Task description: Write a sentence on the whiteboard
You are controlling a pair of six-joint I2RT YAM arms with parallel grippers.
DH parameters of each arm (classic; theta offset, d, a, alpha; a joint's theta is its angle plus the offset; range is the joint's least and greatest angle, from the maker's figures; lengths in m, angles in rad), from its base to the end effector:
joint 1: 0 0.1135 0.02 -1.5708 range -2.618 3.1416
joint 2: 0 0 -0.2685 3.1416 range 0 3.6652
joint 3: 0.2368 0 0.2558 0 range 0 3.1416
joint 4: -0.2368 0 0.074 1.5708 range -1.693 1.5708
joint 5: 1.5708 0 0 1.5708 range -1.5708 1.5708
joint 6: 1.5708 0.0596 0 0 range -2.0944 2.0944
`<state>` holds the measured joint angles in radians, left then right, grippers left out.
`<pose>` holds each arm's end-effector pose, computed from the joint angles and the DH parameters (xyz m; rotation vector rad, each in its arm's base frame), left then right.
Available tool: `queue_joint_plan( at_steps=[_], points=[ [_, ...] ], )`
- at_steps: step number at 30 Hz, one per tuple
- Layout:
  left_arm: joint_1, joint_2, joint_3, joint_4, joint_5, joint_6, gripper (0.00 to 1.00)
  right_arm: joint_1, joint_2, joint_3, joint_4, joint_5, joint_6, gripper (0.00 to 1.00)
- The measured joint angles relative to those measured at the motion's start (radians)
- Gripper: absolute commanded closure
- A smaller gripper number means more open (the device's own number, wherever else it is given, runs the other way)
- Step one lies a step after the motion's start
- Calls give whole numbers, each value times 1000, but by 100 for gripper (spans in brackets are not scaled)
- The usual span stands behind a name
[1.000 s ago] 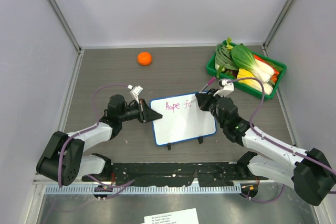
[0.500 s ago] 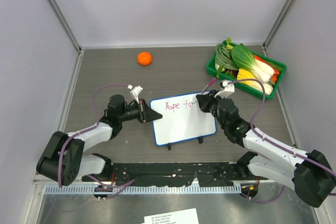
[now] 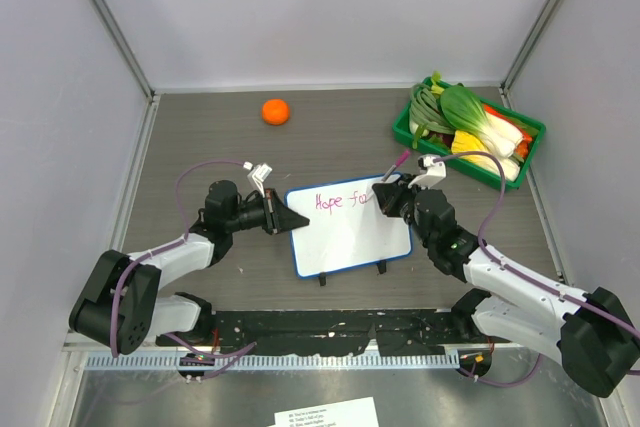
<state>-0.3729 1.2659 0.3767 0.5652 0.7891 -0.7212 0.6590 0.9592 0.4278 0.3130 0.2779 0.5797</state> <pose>0.2198 -0.1314 0.1774 0.2422 2.0648 -1.4532 0.1988 0.1333 0.2306 0.1316 1.8217 0.6388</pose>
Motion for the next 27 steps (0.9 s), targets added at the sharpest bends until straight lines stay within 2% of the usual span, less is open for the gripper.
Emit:
queue_joint_plan(
  at_steps=[27],
  points=[
    [0, 0, 0, 0, 0, 0, 100, -9, 10, 17, 9, 44, 1, 99]
  ],
)
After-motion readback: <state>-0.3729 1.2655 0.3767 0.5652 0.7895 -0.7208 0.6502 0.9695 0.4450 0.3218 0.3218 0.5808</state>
